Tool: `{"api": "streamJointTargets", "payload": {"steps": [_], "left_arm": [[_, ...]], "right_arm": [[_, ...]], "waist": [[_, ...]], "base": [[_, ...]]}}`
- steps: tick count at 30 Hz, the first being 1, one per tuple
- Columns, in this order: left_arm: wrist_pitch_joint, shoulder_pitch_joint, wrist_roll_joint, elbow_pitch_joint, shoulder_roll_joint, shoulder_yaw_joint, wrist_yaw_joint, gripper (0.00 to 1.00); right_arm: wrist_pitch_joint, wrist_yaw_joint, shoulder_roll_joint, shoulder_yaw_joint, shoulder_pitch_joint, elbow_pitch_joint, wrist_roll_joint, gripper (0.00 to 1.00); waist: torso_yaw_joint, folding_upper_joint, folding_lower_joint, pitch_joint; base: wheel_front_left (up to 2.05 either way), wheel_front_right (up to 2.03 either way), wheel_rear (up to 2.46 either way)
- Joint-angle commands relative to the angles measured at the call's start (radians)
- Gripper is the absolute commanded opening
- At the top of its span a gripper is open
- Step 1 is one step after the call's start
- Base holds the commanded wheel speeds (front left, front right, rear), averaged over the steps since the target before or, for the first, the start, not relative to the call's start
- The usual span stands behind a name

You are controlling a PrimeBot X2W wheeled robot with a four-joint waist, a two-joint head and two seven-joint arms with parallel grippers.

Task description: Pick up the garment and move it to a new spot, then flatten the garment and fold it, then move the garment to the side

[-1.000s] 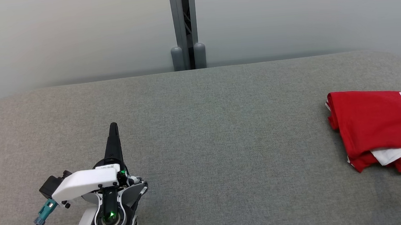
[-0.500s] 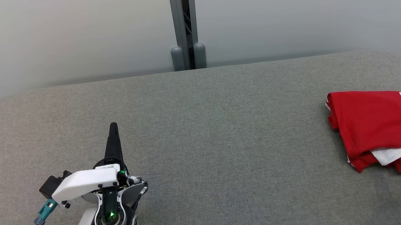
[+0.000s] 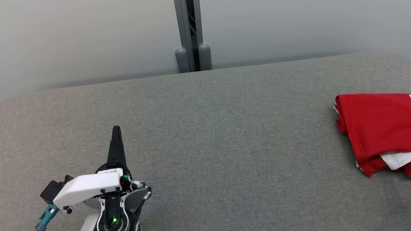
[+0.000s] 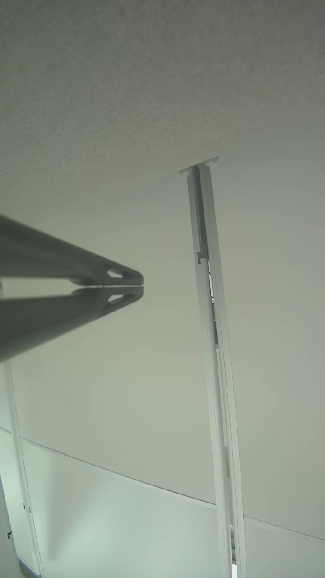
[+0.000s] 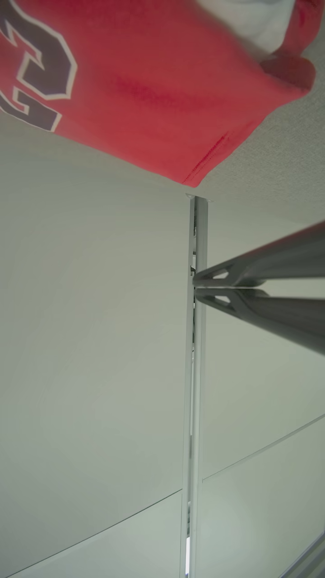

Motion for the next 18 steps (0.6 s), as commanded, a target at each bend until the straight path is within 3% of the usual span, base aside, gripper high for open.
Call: {"api": "streamJointTargets", "payload": {"steps": [1,18], "left_arm": [[-0.003,-0.008,-0.001,0.000,0.002,0.000,-0.003,0.00],[-0.003,-0.008,-0.001,0.000,0.002,0.000,-0.003,0.00]], "right_arm": [[-0.002,0.003,-0.008,0.002,-0.002,0.000,0.003,0.00],[-0.003,0.003,-0.009,0.003,-0.001,0.000,0.005,0.00]], "waist": [[0.000,0.0000,0.0000,0.000],[0.000,0.0000,0.0000,0.000]], "base": [[0.00,0.00,0.00],[0.00,0.00,0.00]]}}
